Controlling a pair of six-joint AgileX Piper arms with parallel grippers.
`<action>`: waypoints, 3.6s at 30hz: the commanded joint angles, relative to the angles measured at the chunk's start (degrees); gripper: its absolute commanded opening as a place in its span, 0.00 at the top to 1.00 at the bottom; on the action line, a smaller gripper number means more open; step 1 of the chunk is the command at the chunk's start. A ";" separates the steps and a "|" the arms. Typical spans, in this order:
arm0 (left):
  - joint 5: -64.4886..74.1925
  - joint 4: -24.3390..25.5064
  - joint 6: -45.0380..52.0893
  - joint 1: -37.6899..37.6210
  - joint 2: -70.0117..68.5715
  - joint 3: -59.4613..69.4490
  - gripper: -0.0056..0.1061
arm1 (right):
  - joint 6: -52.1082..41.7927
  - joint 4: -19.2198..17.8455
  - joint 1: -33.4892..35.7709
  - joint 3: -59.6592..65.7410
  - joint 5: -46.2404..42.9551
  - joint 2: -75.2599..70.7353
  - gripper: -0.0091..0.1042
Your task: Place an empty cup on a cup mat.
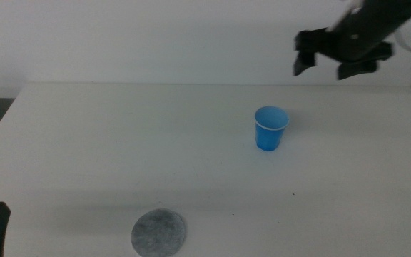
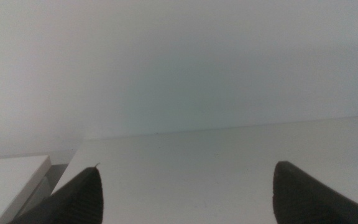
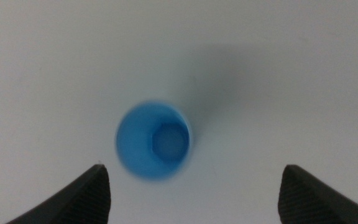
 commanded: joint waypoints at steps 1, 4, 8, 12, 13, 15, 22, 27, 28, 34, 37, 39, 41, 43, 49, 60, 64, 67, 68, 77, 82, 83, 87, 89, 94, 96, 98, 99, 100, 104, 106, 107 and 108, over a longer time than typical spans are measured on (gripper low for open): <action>-0.66 -0.39 -0.16 0.00 -0.21 -0.02 0.11 | -0.34 0.51 0.22 -4.34 1.06 4.80 0.11; -0.66 -0.39 -0.16 0.00 -0.21 -0.02 0.11 | -0.34 1.66 0.22 -6.00 0.64 9.38 0.17; -0.66 -0.39 -0.16 0.00 -0.21 -0.02 0.11 | -0.34 1.92 0.22 -6.00 0.08 13.85 0.29; -0.66 -0.39 -0.16 0.00 -0.21 -0.02 0.11 | -0.34 2.78 0.50 -6.00 -1.86 16.93 0.35; -0.66 -0.39 -0.16 0.00 -0.21 -0.02 0.11 | -0.34 2.76 0.73 -6.00 -2.39 17.49 0.37; -0.66 -0.39 -0.16 0.00 -0.21 -0.02 0.11 | -0.34 3.04 0.73 -6.00 -3.07 18.54 0.41; -0.66 -0.39 -0.16 0.00 -0.21 -0.02 0.11 | -1.90 4.04 0.95 -6.08 -3.44 20.37 0.94; -0.66 -0.39 -0.16 0.00 -0.21 -0.02 0.11 | -1.90 2.58 4.73 -6.08 -0.88 15.52 0.94; -0.66 -0.39 -0.16 0.00 -0.21 -0.02 0.11 | -1.90 1.68 6.32 -6.08 0.32 14.12 0.94; -0.66 -0.39 -0.16 0.00 -0.21 -0.02 0.11 | -1.90 -0.21 18.28 -5.88 5.32 9.84 0.94; -0.66 -0.39 -0.16 0.00 -0.21 -0.02 0.11 | -1.90 -0.21 24.59 -4.23 5.77 9.69 0.94; -0.66 -0.39 -0.16 0.00 -0.21 -0.02 0.11 | -1.20 -0.21 28.05 -2.68 4.86 9.69 0.94; -0.66 -0.39 -0.16 0.00 -0.21 -0.02 0.11 | 0.38 -0.21 31.06 -0.62 2.55 9.69 0.94; -0.66 -0.39 -0.16 0.00 -0.21 -0.02 0.11 | 1.38 -0.21 33.21 0.97 0.58 9.94 0.94; -0.66 -0.39 -0.16 0.00 -0.21 -0.02 0.11 | 3.77 0.43 35.02 4.79 -5.65 11.26 0.94; -0.66 -0.39 -0.16 0.00 -0.21 -0.02 0.11 | 3.77 1.02 35.89 5.15 -6.15 12.81 0.90; -0.66 -0.39 -0.16 0.00 -0.21 -0.02 0.11 | 3.77 0.62 35.89 5.25 -4.99 12.64 0.75; -0.66 -0.39 -0.16 0.00 -0.21 -0.02 0.11 | 3.77 0.49 35.89 7.51 -7.33 9.52 0.56; -0.66 -0.39 -0.16 0.00 -0.21 -0.02 0.11 | 3.77 0.21 35.89 9.34 -9.32 7.41 0.49; -0.66 -0.39 -0.16 0.00 -0.21 -0.02 0.11 | 3.76 -4.75 28.61 32.72 -20.07 -21.09 0.25; -0.66 -0.39 -0.16 0.00 -0.21 -0.02 0.11 | 6.33 -9.11 17.70 48.29 -28.88 -40.03 0.20; -0.66 -0.39 -0.16 0.00 -0.21 -0.02 0.11 | 6.22 -9.83 15.07 51.28 -30.51 -43.64 0.19; -0.66 -0.39 -0.16 0.00 -0.21 -0.02 0.11 | 0.56 -7.99 5.39 61.84 -36.75 -55.67 0.18; -0.66 -0.39 -0.16 0.00 -0.21 -0.02 0.11 | -4.39 -6.54 1.59 66.62 -39.94 -60.45 0.17; -0.66 -0.39 -0.16 0.00 -0.21 -0.02 0.11 | -14.88 -2.96 -7.38 78.89 -48.67 -70.46 0.10; -0.66 -0.39 -0.16 0.00 -0.21 -0.02 0.11 | -14.88 -2.98 -10.70 82.66 -50.21 -74.45 0.10; -0.66 -0.39 -0.16 0.00 -0.21 -0.02 0.11 | -14.88 -2.98 -13.10 85.04 -50.46 -77.86 0.10; -0.66 -0.39 -0.16 0.00 -0.21 -0.02 0.11 | -14.88 -2.98 -14.12 86.01 -50.68 -79.59 0.10; -0.66 -0.39 -0.16 0.00 -0.21 -0.02 0.11 | -14.88 -2.98 -14.80 86.76 -51.19 -80.92 0.10; -0.66 -0.39 -0.16 0.00 -0.21 -0.02 0.11 | -14.36 -2.98 -15.78 90.99 -52.43 -87.31 0.10; -0.66 -0.39 -0.16 0.00 -0.21 -0.02 0.11 | -14.36 -2.98 -15.78 93.61 -53.35 -90.02 0.10; -0.66 -0.39 -0.16 0.00 -0.21 -0.02 0.11 | -14.36 -3.12 -15.78 95.04 -53.49 -91.46 0.10; -0.66 -0.39 -0.16 0.00 -0.21 -0.02 0.11 | -14.36 -3.75 -15.78 96.42 -53.49 -92.85 0.10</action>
